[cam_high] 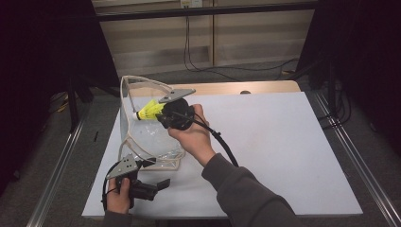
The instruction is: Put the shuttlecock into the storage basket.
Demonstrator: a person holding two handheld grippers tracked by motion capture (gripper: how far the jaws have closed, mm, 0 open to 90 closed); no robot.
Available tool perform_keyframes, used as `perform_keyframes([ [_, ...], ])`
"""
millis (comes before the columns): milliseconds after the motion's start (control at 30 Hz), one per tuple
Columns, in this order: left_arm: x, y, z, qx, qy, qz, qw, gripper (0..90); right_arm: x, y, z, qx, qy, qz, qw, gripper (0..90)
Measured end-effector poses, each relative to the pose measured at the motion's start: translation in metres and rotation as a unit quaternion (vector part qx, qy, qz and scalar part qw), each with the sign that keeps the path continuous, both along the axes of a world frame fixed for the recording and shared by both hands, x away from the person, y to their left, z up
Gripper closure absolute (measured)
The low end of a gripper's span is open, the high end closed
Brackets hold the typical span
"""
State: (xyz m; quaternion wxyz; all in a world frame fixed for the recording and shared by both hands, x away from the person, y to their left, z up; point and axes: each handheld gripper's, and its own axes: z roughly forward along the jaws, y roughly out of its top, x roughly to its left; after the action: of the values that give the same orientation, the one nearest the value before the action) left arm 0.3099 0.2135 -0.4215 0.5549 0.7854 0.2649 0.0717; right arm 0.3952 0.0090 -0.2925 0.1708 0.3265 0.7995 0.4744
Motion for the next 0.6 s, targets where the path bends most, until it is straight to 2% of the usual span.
perform_keyframes([
  [600,0.001,0.001,0.000,-0.002,0.001,-0.005,1.0000,3.1,-0.001,0.012,-0.004,-0.004,0.004,0.008,1.0000,85.5],
])
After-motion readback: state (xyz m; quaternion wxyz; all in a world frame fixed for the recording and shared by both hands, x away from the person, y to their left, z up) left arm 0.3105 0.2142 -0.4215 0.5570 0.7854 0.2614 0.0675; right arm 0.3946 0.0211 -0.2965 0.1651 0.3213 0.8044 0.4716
